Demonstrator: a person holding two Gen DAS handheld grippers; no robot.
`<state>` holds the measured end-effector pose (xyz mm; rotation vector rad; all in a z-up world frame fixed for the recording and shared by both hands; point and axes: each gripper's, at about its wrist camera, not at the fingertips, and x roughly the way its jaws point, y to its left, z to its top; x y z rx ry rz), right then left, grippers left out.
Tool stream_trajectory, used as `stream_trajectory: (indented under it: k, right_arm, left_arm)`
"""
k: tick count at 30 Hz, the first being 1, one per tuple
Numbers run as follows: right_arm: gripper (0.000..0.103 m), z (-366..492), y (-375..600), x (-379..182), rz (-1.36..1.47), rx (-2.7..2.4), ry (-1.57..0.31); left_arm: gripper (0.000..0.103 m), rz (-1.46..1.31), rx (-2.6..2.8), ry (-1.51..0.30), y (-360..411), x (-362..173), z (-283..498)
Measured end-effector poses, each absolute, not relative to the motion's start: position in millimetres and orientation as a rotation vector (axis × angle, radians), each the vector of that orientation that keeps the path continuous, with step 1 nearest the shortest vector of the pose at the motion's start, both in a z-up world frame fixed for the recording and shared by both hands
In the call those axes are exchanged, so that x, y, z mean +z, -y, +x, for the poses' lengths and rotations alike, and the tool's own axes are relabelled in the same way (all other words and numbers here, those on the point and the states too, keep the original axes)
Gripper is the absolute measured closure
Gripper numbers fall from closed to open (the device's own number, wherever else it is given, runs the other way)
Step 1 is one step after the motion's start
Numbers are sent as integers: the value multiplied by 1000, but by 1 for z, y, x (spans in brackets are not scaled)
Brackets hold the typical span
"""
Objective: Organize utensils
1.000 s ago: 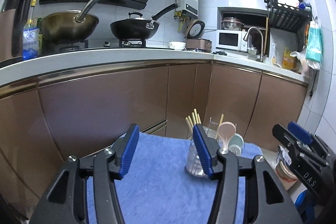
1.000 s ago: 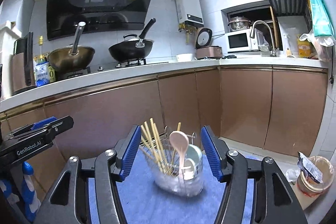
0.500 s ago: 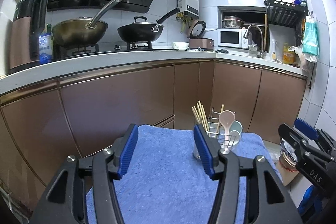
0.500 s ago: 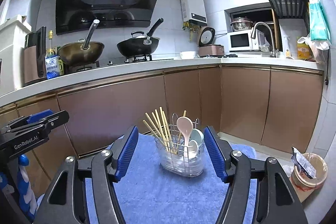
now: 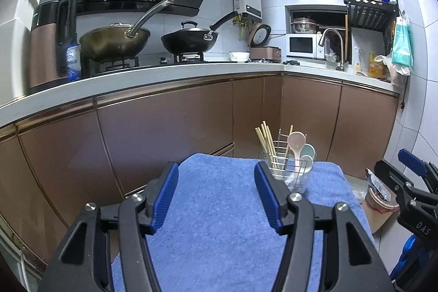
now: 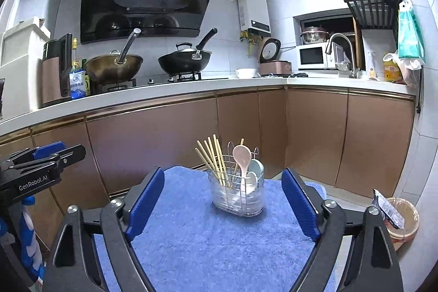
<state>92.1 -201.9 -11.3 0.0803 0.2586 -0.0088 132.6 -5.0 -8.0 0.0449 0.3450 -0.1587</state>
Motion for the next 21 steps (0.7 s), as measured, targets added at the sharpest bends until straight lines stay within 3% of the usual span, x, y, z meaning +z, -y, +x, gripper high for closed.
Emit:
stream_trajectory:
  k: [8,21]
  right_arm:
    - [8,95,186,-18,59,21,-258]
    - [7,162,107,-34,66,123,-292]
  left_arm:
    - [47,31,-60,-353,-32,-12,121]
    - [47,-5,236,-309,-138,-6,93]
